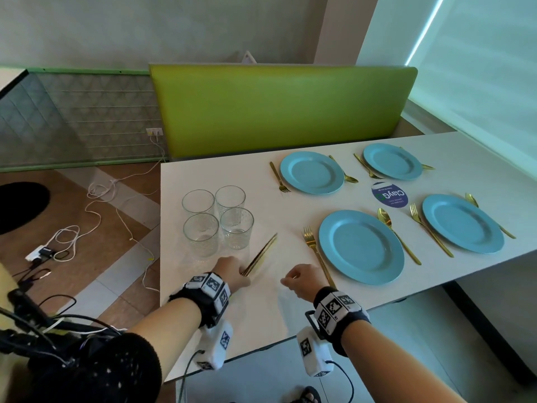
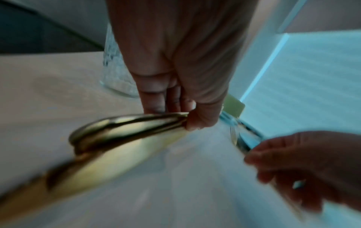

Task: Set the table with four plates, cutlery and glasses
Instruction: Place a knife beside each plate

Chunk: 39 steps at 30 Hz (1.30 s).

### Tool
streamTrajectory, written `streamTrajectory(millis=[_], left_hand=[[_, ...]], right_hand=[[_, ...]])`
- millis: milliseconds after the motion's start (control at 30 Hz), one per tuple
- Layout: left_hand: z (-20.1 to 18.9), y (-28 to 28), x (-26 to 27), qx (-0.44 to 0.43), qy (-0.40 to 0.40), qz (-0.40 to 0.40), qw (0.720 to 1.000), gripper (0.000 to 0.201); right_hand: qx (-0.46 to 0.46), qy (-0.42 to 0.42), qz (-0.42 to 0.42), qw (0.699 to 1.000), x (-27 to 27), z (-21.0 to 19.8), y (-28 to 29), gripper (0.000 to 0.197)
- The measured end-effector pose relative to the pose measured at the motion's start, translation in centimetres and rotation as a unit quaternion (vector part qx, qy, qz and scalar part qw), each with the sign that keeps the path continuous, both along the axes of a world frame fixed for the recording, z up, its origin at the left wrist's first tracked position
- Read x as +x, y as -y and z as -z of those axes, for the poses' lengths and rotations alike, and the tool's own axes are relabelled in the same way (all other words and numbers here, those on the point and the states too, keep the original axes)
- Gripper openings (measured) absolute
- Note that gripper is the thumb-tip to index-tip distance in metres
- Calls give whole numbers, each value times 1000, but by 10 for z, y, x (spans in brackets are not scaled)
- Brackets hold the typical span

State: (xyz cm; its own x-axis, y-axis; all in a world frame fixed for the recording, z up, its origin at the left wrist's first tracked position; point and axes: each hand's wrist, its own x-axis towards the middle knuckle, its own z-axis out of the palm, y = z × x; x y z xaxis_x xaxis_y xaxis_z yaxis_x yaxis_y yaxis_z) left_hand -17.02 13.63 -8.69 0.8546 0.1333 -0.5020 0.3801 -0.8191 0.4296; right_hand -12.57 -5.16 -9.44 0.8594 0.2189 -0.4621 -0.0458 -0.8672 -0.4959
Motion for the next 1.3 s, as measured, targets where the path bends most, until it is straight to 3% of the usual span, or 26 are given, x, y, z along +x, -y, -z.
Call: streamTrajectory(millis=[200,267,367,467,633,700,933,1067,1167,1300], left_hand=[[-3,27,17,-242,6,-114,964,17],[-3,36,19,-273,0,-114,955,4],[-1,45,21,-303,6,-127,944,8],[0,51,20,-296,8,-130,946,7],[2,55,22,-267,8,-133,955,9],[0,57,24,-283,10,-161,945,13],[-7,52,34,-325,58,-241,913,22],[-6,48,36,-336,58,-242,908,31],[-4,44,37,-328,57,-247,910,32],[-3,42,36,-328,55,-246,910,33]], right_hand=[[181,-117,71,974,-3,-14,-13,24],[230,-139,124,955,-2,-15,-13,18],[279,-181,190,924,1,-16,-10,15],[287,-192,198,918,4,-16,-6,14],[260,-162,194,932,5,-16,-9,17],[234,-144,189,943,7,-14,-10,17],[36,-57,133,989,28,-4,7,27],[-29,-18,125,992,33,-1,10,31],[-26,-12,135,990,34,4,9,14],[-31,28,146,988,37,11,7,19]])
